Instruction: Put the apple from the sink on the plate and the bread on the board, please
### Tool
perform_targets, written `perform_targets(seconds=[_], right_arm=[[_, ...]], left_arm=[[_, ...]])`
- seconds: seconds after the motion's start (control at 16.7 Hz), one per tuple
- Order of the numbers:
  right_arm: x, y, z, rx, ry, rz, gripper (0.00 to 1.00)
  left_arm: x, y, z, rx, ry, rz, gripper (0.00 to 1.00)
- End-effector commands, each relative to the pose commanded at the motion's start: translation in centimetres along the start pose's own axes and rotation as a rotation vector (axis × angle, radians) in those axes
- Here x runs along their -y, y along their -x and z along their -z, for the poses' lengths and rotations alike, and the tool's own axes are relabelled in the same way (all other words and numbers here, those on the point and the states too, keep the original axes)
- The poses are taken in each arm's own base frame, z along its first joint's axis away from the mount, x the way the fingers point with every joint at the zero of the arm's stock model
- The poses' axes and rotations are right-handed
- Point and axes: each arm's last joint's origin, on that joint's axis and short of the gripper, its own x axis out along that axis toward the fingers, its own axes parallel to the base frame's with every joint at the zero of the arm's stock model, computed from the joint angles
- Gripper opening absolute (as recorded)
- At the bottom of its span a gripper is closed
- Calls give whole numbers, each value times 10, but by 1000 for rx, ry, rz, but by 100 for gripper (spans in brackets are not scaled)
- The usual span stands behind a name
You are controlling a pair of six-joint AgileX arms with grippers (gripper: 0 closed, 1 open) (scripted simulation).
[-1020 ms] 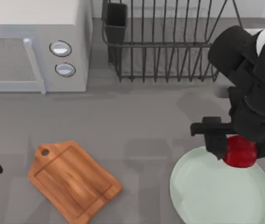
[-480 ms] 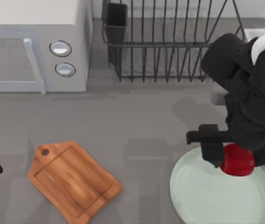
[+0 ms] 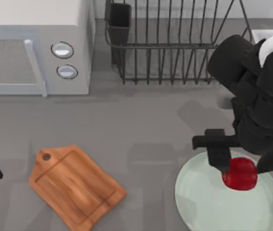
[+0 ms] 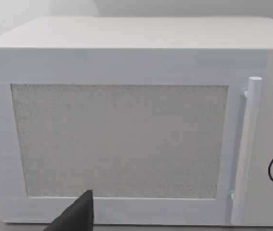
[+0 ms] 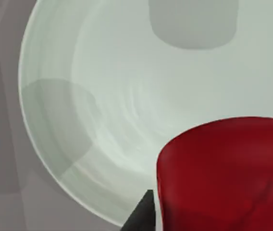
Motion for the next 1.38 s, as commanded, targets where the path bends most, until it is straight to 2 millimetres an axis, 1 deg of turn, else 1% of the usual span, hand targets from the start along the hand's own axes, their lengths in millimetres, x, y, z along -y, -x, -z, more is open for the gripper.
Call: perform_targets(seconds=[0.18, 0.24, 0.84, 0.96, 1.08, 1.2, 1.38], right_arm=[[0, 0, 0, 0, 0, 0, 98], [0, 0, 0, 0, 0, 0, 100], [2, 1, 0, 9, -1, -7, 100], [12, 4, 3, 49, -1, -35, 100], [29, 7, 9, 122, 0, -80, 100], [50, 12, 20, 235, 1, -138, 100], [88, 16, 45, 477, 2, -222, 100]], left_arm=[[0, 0, 0, 0, 0, 0, 100], [0, 0, 0, 0, 0, 0, 100], [0, 0, 0, 0, 0, 0, 100], [0, 0, 0, 0, 0, 0, 100], [0, 0, 0, 0, 0, 0, 100], [0, 0, 0, 0, 0, 0, 100], [0, 0, 0, 0, 0, 0, 100]])
